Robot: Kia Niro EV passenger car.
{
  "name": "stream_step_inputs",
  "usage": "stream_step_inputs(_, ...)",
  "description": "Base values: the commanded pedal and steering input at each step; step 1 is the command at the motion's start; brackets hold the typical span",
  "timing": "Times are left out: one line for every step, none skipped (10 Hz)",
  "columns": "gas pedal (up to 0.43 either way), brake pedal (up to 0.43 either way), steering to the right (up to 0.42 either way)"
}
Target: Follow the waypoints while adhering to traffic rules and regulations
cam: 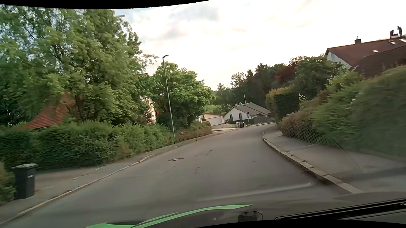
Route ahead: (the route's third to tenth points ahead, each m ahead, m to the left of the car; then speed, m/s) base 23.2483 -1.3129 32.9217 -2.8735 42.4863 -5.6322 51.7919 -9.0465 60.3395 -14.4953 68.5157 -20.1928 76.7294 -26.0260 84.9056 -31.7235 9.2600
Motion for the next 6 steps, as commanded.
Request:
stream_step_inputs(0.0,0.0,0.023)
stream_step_inputs(0.0,0.0,0.023)
stream_step_inputs(0.0,0.0,0.024)
stream_step_inputs(0.0,0.0,0.028)
stream_step_inputs(0.0,0.0,0.031)
stream_step_inputs(0.0,0.0,0.034)
